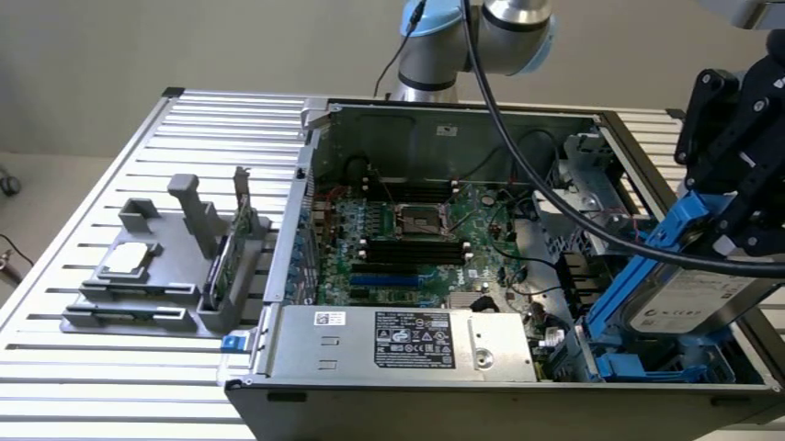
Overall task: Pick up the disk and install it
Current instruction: 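Pick up the disk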
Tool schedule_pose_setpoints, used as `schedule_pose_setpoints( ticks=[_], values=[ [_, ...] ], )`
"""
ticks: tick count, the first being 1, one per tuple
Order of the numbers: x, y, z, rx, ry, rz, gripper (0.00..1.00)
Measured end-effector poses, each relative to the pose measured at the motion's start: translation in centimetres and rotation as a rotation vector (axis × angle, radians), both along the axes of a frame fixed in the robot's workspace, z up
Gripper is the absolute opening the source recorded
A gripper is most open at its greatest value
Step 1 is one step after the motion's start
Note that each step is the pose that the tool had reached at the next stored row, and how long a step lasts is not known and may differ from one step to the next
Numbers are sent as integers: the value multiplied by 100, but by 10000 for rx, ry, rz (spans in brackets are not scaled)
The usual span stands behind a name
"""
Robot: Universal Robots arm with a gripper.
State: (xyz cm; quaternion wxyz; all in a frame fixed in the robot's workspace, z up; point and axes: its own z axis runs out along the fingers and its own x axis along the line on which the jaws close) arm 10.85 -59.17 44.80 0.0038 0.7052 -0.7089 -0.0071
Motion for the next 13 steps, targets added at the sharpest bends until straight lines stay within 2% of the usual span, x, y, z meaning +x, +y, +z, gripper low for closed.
schedule_pose_setpoints(
  ticks=[7, 13],
  values=[
    [21, -13, -20, 75, -2, 24, 33],
    [22, -65, -29, 175, -2, 30, 33]
  ],
)
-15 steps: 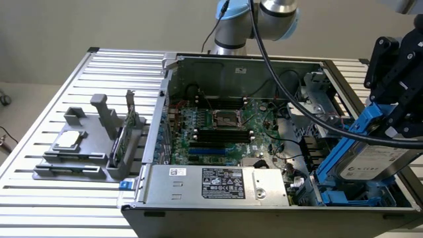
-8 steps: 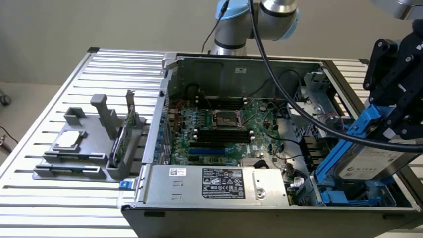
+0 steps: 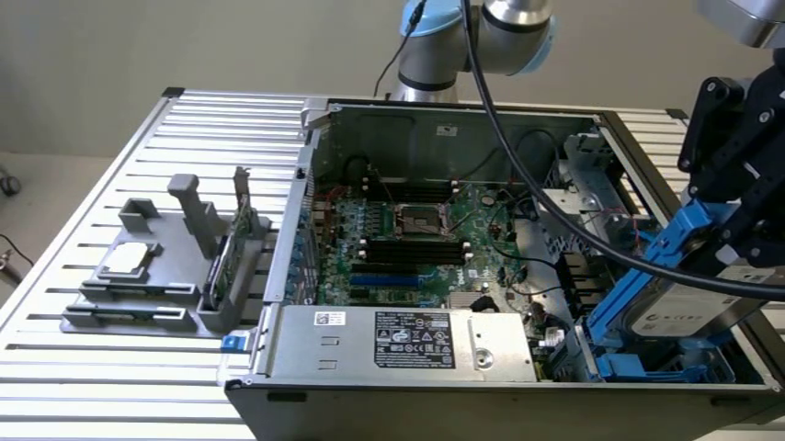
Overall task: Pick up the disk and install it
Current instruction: 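Pick up the disk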
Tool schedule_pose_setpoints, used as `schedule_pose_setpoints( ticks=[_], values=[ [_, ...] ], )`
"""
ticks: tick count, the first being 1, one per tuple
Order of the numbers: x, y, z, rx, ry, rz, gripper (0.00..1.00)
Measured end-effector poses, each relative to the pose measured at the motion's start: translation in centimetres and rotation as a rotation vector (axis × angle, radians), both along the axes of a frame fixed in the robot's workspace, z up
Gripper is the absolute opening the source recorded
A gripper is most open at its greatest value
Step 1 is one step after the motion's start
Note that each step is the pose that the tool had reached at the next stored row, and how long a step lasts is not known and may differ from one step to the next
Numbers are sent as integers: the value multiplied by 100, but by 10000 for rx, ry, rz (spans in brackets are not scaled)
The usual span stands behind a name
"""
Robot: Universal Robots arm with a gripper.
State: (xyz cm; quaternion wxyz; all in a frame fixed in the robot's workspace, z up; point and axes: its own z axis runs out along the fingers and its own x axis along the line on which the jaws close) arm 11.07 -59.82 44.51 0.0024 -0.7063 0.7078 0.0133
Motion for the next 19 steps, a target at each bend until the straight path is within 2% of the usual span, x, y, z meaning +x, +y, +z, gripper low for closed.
schedule_pose_setpoints(
  ticks=[7, 19],
  values=[
    [2, -20, -23, 106, 0, 57, 33],
    [7, -38, -68, 161, 2, 429, 33]
  ],
)
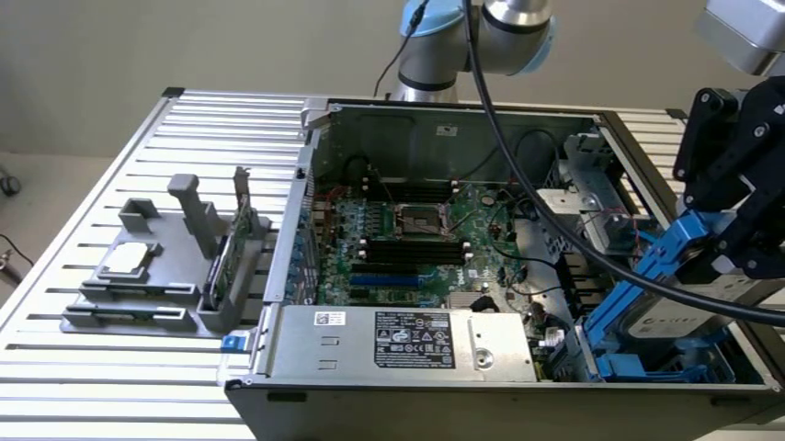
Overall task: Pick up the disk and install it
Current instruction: 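Pick up the disk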
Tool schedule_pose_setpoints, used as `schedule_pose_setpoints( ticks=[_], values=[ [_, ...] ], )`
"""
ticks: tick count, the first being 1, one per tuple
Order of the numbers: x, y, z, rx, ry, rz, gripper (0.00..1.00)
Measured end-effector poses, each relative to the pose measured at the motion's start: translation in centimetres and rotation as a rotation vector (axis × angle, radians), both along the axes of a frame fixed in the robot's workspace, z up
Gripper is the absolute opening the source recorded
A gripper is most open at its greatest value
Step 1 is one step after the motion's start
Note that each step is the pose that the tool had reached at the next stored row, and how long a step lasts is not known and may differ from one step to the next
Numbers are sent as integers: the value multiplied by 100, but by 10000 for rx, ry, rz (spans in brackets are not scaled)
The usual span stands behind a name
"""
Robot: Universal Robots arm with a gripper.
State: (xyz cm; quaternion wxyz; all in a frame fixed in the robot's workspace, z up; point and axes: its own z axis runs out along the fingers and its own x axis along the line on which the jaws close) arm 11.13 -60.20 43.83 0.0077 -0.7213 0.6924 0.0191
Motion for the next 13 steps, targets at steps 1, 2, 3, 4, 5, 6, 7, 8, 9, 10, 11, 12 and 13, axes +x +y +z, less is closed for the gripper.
schedule_pose_setpoints(
  ticks=[1, 2, 3, 4, 5, 6, 7, 8, 9, 10, 11, 12, 13],
  values=[
    [1, -2, -4, 3, 0, 35, 33],
    [1, -3, -8, 10, 0, 70, 33],
    [1, -6, -12, 16, 0, 102, 33],
    [2, -8, -16, 23, 0, 132, 33],
    [2, -10, -19, 28, 0, 165, 33],
    [2, -12, -22, 35, 0, 195, 33],
    [3, -14, -25, 42, 0, 224, 33],
    [3, -15, -28, 50, -1, 253, 33],
    [4, -17, -32, 59, 0, 281, 33],
    [4, -20, -36, 72, 0, 307, 33],
    [4, -22, -42, 92, -1, 329, 33],
    [4, -24, -48, 119, -1, 344, 33],
    [4, -25, -55, 151, -1, 351, 33]
  ],
)
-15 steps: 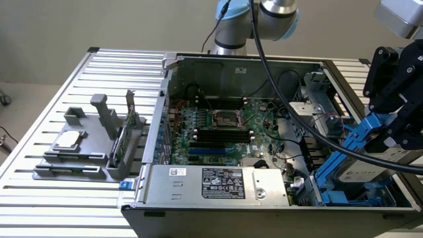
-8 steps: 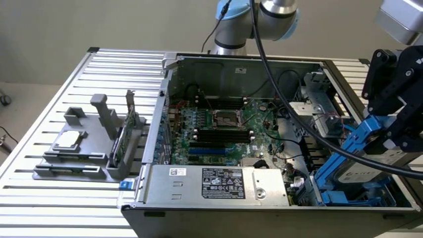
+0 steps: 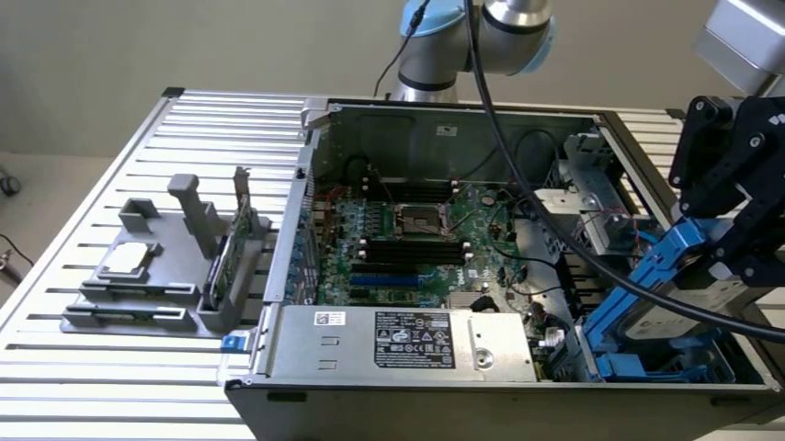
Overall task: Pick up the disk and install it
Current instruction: 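Pick up the disk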
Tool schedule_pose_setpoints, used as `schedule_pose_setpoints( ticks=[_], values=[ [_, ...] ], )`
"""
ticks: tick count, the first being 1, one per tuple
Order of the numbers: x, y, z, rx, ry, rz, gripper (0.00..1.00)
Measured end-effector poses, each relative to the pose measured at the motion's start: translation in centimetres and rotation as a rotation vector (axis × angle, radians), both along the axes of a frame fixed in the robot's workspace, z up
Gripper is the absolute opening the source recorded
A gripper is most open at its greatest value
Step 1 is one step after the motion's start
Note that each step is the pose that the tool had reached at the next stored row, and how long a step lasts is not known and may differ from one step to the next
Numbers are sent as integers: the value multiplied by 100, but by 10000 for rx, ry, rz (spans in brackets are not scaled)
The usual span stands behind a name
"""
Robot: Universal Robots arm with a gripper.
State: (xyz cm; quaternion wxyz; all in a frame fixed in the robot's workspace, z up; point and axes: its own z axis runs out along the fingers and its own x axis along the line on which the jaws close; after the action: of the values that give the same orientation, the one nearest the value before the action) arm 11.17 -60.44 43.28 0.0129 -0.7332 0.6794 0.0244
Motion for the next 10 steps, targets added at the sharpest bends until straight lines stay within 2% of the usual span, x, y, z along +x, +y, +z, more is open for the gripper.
schedule_pose_setpoints(
  ticks=[5, 10],
  values=[
    [0, 0, -20, 135, 1, 3, 33],
    [-1, -1, -46, 210, 0, 2, 33]
  ],
)
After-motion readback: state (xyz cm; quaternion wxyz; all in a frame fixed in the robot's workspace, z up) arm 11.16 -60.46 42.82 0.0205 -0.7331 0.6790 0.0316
